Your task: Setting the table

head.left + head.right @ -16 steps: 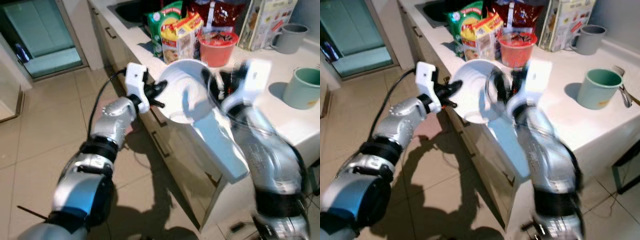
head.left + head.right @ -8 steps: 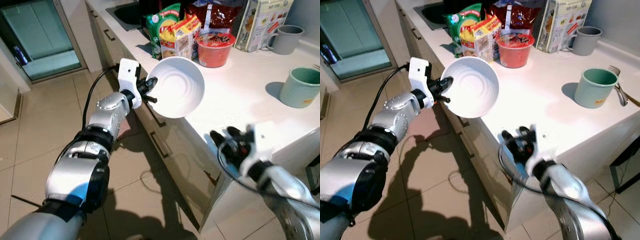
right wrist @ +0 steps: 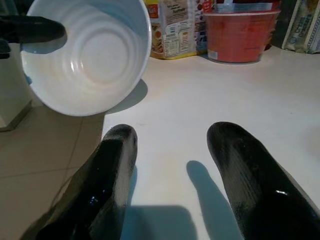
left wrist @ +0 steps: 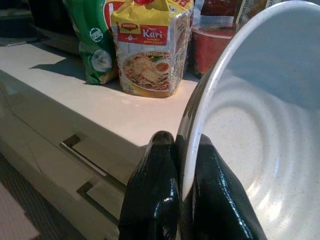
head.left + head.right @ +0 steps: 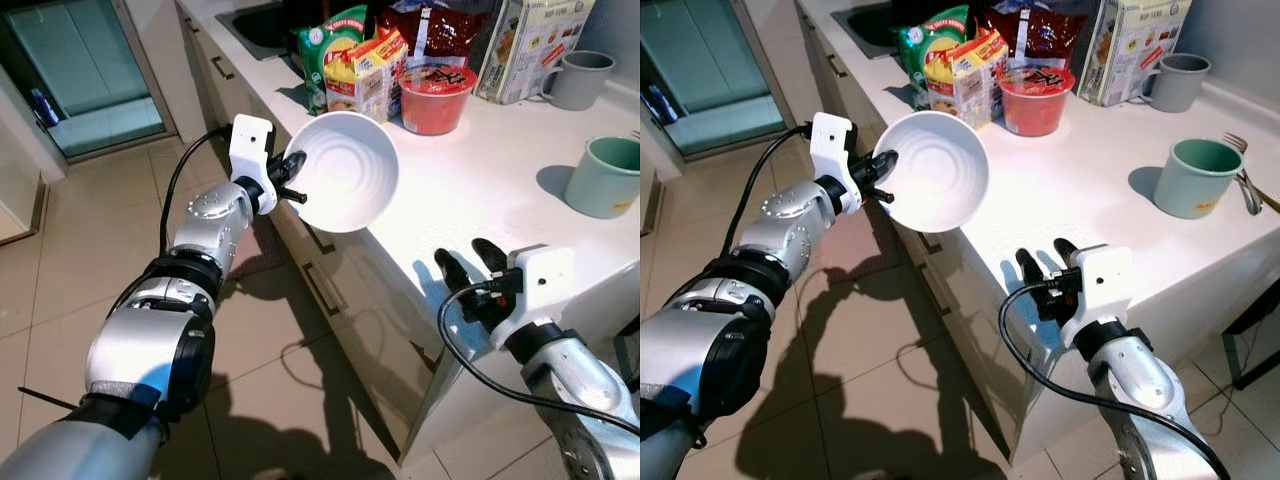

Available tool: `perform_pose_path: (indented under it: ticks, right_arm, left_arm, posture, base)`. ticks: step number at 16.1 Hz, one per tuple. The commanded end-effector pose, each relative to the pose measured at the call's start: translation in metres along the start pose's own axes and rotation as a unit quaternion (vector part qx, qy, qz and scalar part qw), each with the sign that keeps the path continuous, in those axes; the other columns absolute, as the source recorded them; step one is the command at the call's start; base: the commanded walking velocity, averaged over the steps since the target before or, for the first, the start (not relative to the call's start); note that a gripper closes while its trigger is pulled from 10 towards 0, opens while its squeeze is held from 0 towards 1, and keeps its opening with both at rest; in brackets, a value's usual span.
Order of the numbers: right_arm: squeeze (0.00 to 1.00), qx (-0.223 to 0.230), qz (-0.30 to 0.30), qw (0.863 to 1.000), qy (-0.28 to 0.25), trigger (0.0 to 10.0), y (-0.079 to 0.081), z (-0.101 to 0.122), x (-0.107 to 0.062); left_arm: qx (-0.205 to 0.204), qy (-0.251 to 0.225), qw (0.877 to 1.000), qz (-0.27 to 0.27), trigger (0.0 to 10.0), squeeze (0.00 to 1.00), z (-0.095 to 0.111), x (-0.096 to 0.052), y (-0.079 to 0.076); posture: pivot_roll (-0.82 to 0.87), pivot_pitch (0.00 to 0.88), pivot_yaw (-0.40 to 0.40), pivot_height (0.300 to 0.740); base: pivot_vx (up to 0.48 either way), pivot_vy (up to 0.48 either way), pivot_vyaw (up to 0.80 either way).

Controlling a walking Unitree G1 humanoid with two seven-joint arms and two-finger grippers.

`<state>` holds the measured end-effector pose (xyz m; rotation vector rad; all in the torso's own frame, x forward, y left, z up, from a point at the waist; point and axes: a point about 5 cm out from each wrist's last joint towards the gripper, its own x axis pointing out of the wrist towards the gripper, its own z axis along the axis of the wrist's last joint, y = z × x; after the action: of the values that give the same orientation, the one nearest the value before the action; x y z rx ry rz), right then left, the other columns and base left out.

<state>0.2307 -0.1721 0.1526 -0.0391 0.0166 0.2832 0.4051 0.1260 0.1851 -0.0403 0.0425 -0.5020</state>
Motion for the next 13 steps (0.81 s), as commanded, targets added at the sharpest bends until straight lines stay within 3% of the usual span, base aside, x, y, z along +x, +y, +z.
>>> perform_pose_path:
  ticks: [1, 13]
  right_arm:
    - [0.00, 0.003, 0.008, 1.000, -0.004, 10.0, 0.0044, 0.0000, 0.0036]
    - [0.00, 0.037, 0.013, 0.999, 0.006, 10.0, 0.0049, -0.0063, 0.0108]
  left_arm:
    - [0.002, 0.001, 1.000, 0.003, 0.0, 0.00, -0.0009, -0.0008, 0.0015]
    - [-0.017, -0.032, 0.999, 0.015, 0.0, 0.00, -0.0043, -0.0039, 0.0021]
  posture:
    - [-0.08, 0.000, 0.107, 0.740]
    - [-0.08, 0.000, 0.104, 0.740]
  base:
    - [0.000, 0.000, 0.00]
    - [0.000, 0.000, 0.00]
